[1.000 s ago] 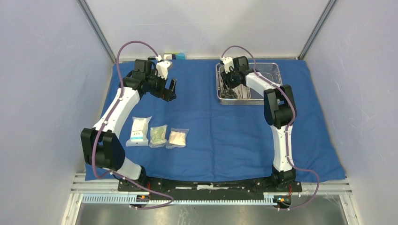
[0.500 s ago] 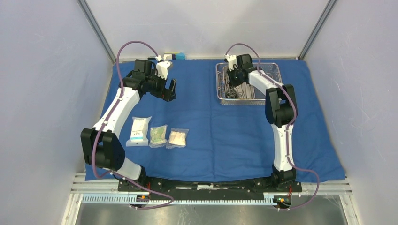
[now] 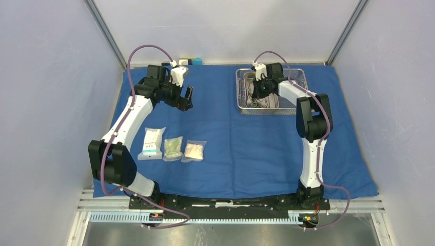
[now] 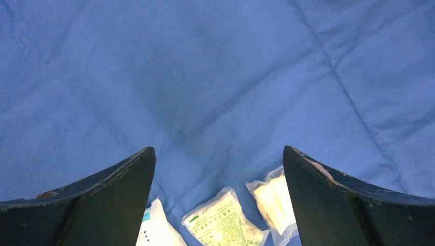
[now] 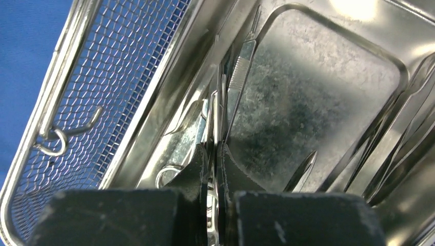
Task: Open and lay out the surgical kit
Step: Pick up the medical item from the container.
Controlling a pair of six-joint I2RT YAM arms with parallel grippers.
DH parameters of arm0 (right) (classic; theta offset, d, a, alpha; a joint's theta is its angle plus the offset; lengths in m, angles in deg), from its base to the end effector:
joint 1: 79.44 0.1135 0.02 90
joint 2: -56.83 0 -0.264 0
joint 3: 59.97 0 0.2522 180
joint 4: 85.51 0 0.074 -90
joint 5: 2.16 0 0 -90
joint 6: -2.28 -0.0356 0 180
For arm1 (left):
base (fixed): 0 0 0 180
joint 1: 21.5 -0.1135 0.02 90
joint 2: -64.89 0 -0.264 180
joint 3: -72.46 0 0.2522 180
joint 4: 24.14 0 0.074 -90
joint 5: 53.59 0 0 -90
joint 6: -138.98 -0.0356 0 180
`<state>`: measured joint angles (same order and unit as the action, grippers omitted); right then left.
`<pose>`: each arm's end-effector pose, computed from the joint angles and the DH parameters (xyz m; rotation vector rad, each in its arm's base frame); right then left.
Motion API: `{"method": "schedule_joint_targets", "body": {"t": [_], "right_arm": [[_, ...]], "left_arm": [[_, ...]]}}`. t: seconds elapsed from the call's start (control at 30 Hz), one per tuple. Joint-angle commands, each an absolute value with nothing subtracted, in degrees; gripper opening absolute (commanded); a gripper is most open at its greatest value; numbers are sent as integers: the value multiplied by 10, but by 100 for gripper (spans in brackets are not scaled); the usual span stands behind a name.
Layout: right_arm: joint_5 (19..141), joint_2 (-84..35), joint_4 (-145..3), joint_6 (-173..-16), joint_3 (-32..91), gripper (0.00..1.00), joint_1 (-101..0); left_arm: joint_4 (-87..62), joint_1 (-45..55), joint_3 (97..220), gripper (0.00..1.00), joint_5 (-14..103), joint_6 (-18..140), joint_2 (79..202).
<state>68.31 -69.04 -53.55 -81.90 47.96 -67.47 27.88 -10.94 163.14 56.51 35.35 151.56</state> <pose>0.4709 0.1120 0.1675 -0.5250 2.3701 0.4638 0.3203 -0.0722 0.3148 0.6551 2.2867 -0.3960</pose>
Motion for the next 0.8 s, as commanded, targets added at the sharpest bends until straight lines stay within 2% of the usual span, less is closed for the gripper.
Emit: {"method": "schedule_joint_targets", "body": {"t": [0.0,0.37,0.77], "right_arm": [[672,-633,-573,-834,457,0,-679],[675,-623,-574,-830,480,0,-696],[744,-636,-542,-801,513,0,-707]], "left_arm": [[277,-111,1643,100,584,350,1502],[278,-111,1644,100,583,348,1502],[278,-111,1650,100,589,349,1512]]}}
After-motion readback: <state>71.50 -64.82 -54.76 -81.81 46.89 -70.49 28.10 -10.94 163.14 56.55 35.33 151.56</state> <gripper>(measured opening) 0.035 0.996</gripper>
